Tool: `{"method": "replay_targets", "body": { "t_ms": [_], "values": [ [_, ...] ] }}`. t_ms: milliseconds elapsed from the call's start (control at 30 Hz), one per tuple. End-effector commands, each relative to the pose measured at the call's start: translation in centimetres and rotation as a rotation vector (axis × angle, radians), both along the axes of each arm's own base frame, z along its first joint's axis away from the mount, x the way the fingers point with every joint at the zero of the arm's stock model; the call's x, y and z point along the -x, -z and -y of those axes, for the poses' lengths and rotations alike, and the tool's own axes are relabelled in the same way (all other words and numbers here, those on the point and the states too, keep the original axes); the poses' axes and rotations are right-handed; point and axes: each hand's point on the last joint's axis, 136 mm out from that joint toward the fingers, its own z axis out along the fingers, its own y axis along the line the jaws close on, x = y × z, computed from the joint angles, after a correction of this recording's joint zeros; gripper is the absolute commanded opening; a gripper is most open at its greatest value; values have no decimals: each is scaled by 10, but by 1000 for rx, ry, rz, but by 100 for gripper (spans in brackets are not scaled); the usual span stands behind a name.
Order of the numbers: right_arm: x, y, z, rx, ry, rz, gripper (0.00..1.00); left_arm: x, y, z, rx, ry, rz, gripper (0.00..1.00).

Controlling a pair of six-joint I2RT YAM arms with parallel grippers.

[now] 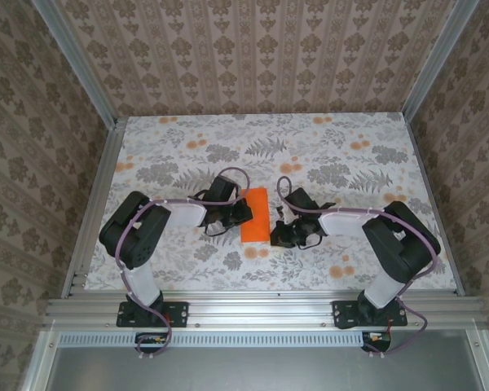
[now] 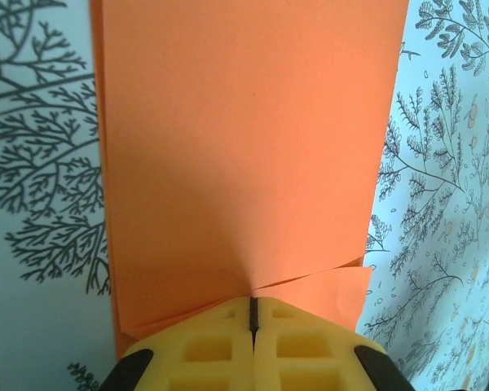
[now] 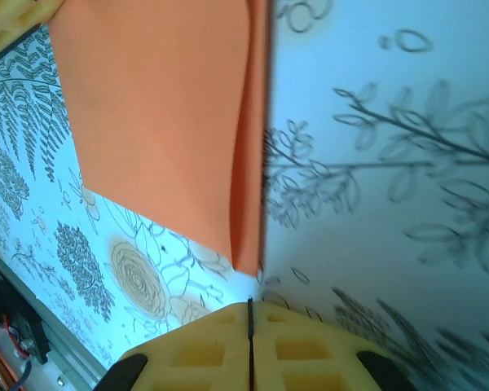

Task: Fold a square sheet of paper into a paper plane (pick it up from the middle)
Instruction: Fold the triangle a second time at the center of the table, then turn over the paper at the center of the table.

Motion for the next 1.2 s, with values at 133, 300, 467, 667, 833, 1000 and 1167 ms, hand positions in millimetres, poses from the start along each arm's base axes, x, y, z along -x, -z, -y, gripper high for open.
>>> {"method": "replay_targets", "body": {
  "t_ms": [133,300,467,667,833,1000,1167],
  "values": [
    [-47,-43,8,90,49,174,11,-13,-28,-1,-10,5,42,23],
    [-70,-44,-8,102,32,204,13,-21,-62,2,37,-25,91,40],
    [-85,-37,-21,100,21,195,14,-11,-50,-17,32,-105,54,45],
    [-90,-27,-29,102,2,160,15,6,-35,-21,77,-130,-7,46],
    [-92,-15,-21,164,19,150,15,13,-31,-19,86,-116,-28,43],
    [-92,-2,-15,196,30,128,15,16,-29,-13,94,-101,-42,42],
    [-93,7,-12,201,58,107,15,16,-25,-8,100,-93,-54,43]
  ]
}}
